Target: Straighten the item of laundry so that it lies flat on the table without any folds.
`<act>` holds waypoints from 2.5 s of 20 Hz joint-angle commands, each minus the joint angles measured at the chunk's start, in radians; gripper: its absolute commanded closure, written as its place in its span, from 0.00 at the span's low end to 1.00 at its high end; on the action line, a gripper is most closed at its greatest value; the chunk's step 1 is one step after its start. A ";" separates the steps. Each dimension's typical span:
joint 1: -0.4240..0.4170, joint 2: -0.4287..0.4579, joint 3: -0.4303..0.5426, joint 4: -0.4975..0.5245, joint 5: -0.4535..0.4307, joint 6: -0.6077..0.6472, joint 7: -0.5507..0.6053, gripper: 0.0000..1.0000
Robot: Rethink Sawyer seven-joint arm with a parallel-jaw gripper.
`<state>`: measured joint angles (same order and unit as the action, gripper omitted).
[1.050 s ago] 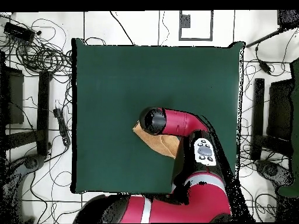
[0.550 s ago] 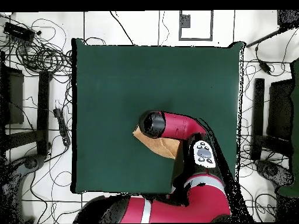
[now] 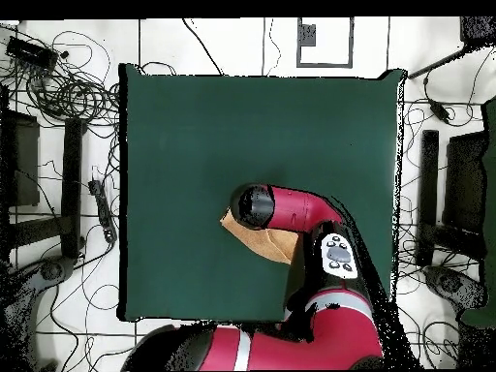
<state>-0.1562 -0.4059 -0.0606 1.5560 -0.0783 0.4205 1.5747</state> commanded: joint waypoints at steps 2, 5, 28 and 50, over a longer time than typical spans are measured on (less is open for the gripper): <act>0.032 0.083 0.046 0.015 0.011 -0.020 0.171 0.00; 0.034 0.090 0.048 -0.002 0.009 -0.013 0.164 0.00; 0.028 0.083 0.053 0.008 0.002 0.023 0.142 1.00; 0.020 0.075 0.057 0.008 0.000 0.031 0.132 1.00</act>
<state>-0.1562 -0.3947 -0.0606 1.5429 -0.0785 0.4207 1.5747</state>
